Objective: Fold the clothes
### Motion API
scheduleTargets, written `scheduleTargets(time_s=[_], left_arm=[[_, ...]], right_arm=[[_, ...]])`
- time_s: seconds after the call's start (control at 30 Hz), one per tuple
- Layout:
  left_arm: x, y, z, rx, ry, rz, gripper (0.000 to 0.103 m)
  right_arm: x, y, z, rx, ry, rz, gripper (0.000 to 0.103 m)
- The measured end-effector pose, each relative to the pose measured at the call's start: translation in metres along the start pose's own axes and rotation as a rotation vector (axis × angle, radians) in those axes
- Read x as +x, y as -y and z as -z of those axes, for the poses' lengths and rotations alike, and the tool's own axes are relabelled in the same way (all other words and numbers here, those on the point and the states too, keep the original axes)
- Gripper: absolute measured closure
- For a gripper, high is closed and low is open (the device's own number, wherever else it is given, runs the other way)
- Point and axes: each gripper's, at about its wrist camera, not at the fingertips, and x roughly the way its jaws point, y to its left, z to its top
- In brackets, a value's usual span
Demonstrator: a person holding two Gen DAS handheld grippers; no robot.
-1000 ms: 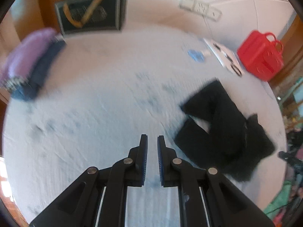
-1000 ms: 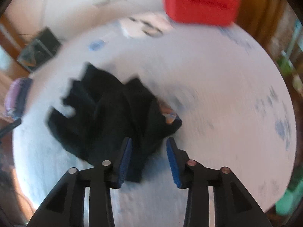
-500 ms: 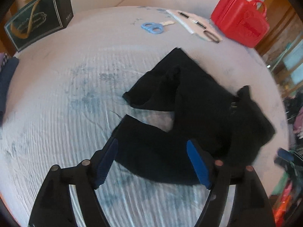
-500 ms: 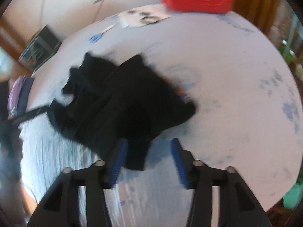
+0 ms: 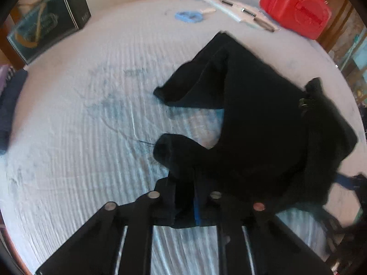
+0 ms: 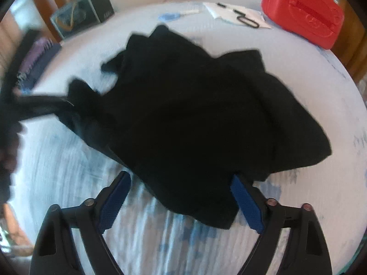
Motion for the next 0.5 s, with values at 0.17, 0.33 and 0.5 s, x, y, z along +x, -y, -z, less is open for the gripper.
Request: scheduleTargets(time_s=[0.17,0.33,0.5], left_arm=[[-0.044,-0.007,0.017,-0.012,0.051,0.053,0.092],[-0.066,-0.011,0.040,-0.013,0.021,0.112,0.092],[-0.088,-0.015,0.062,-0.014,-0.007,0.167,0.087]], right_arm=[[-0.031,0.053,-0.001,0.169,0.092,-0.056,0.081],[-0.101,0.124,0.011,0.335,0.236,0.021,0.092],[-0.126,0.207,0.053,0.544,0.219,0.194,0.092]])
